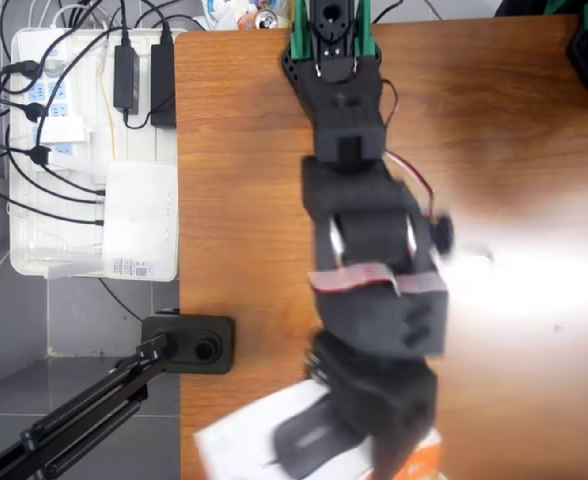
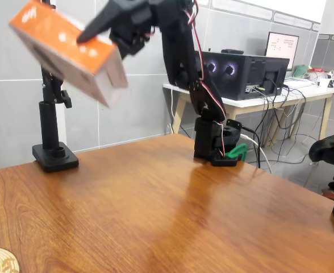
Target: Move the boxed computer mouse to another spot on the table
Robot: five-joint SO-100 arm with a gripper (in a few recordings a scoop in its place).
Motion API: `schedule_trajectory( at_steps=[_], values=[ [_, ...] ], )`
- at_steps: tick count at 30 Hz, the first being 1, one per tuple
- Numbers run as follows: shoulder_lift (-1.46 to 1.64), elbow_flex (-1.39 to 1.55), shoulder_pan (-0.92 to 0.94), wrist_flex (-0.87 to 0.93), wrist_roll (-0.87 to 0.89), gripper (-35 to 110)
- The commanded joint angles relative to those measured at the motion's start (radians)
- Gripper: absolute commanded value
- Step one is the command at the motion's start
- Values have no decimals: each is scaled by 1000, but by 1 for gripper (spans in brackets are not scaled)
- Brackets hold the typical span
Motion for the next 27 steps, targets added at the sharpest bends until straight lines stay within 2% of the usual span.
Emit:
schedule_trajectory(
  at_steps=[1, 8, 14, 21, 27],
  values=[
    [256, 221, 34, 43, 18, 0],
    [638, 836, 110, 35, -5, 1],
    [894, 1420, 167, -114, -28, 1],
    [982, 1944, 204, -337, -115, 1],
    [904, 2138, 189, -417, -163, 1]
  ],
)
